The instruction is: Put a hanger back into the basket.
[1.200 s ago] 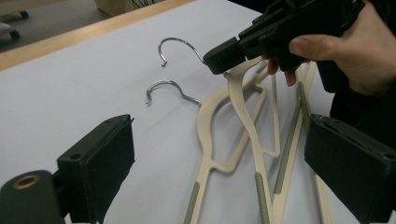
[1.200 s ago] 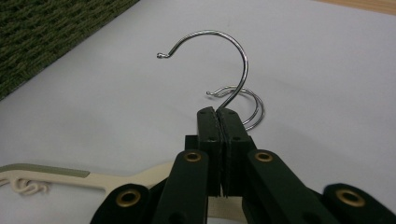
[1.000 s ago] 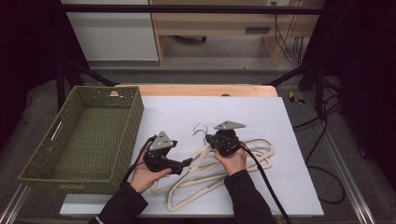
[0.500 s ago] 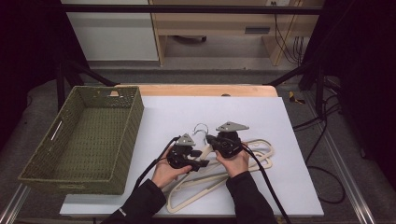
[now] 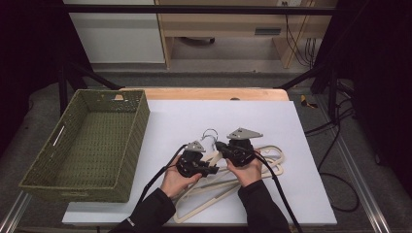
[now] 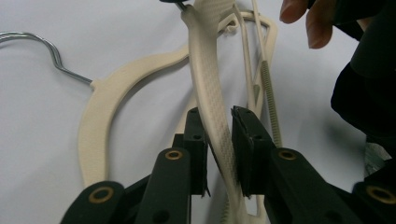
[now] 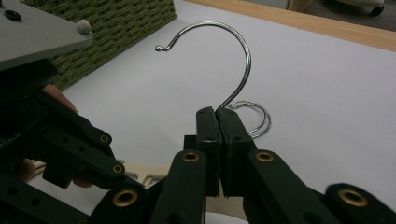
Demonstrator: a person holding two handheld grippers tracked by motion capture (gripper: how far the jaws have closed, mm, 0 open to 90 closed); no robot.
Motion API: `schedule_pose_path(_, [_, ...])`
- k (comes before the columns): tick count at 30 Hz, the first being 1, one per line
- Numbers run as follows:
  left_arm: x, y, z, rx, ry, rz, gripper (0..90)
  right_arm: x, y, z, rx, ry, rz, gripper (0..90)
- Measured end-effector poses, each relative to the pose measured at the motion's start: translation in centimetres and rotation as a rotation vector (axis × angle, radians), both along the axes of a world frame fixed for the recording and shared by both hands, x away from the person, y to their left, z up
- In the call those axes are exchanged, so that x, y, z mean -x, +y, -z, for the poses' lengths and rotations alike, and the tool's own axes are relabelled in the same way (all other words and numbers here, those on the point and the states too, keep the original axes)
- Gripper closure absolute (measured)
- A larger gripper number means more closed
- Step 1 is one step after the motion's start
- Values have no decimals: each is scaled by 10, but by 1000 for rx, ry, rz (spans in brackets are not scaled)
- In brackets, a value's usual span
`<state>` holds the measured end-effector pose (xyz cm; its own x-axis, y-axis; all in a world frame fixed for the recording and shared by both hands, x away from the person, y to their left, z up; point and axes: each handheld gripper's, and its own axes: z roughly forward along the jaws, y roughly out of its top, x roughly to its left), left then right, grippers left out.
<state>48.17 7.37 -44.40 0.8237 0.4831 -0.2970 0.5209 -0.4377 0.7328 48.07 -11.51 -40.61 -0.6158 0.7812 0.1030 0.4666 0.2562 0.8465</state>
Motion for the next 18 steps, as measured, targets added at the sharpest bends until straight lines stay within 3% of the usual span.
schedule_pose_path(6, [11, -3, -10, 42, 13, -5, 809, 11, -11, -6, -32, -15, -30, 809])
schedule_pose_path(8, [16, -3, -15, 61, 6, 2, 831, 16, -16, -9, -34, -33, -57, 759])
schedule_pose_path(10, [25, -5, -23, 81, -5, 11, 851, 26, -22, -13, -73, -41, -91, 696])
schedule_pose_path(13, [31, -6, -29, 83, -27, 9, 856, 32, -26, -18, -83, -56, -107, 642])
schedule_pose_path(18, [40, -2, -42, 88, -65, 2, 856, 45, -34, -32, -120, -135, -116, 469])
